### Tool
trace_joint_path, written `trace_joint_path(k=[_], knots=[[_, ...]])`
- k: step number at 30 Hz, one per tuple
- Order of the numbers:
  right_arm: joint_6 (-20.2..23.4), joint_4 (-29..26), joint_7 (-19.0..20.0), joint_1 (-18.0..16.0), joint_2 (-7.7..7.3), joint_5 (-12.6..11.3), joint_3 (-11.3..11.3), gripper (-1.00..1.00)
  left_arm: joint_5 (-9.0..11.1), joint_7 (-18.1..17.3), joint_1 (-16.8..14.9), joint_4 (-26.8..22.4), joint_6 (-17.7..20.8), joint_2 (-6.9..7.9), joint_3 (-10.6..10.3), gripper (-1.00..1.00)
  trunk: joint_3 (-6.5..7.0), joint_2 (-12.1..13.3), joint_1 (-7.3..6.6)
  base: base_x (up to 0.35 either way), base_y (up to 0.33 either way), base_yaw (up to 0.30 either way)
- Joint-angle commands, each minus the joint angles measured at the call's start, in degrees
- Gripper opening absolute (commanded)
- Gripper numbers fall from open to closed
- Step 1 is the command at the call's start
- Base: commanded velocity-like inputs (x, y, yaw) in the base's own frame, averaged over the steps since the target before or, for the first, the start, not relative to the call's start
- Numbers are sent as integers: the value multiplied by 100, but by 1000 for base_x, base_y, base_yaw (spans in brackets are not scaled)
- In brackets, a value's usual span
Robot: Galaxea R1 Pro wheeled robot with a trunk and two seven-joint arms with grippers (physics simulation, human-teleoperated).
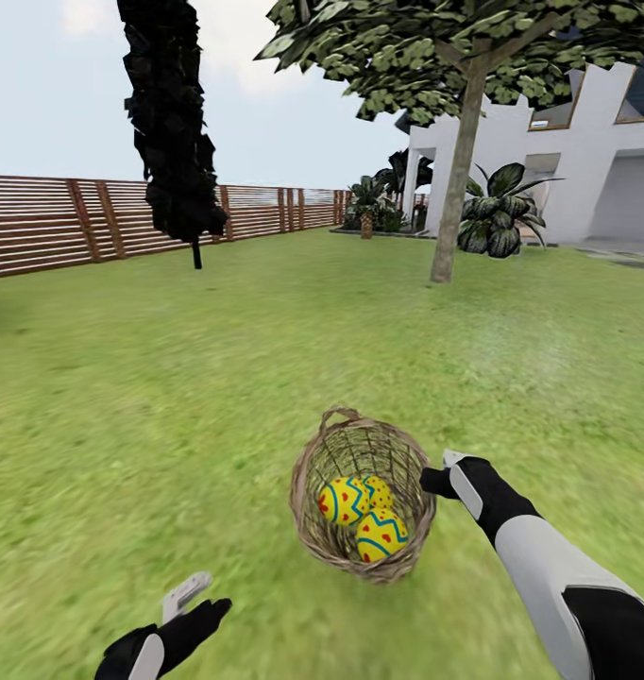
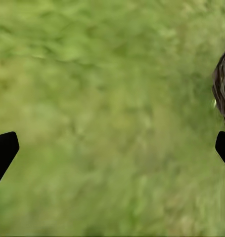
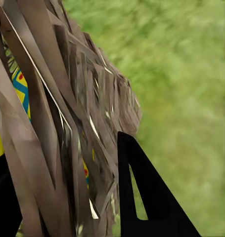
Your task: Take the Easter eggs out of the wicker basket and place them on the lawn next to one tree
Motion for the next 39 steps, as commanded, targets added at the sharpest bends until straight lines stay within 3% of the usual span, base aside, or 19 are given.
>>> trace_joint_path(k=[1,4,7,10,13,32,39], knots=[[19,-14,-41,-2,1,-111,-17,-100,57,29,-2,24,29,-7,-2,100,-6,-3,2,320,0,-45],[20,-14,-39,-4,5,-111,-17,-100,65,27,-50,1,28,-11,-9,100,-6,-3,2,324,0,-19],[63,-21,-39,-33,4,-134,-22,-100,71,8,-386,-37,49,-20,-40,100,-6,-3,2,329,0,-4],[96,-23,-41,-55,1,-216,-66,-100,66,-166,-541,-5,36,-14,-459,100,-6,-3,2,332,0,-1],[236,-53,-47,-61,6,-245,-77,-100,65,-235,-569,24,-111,-24,-643,100,-6,-3,2,332,0,-2],[301,-190,-41,-62,-9,-260,-88,-100,58,-164,-494,144,-315,34,-672,100,-6,-3,2,333,0,-234],[301,-215,-41,-52,-16,-261,-90,-100,47,-233,-533,508,-319,-13,-695,100,-7,-3,2,332,0,-207]])
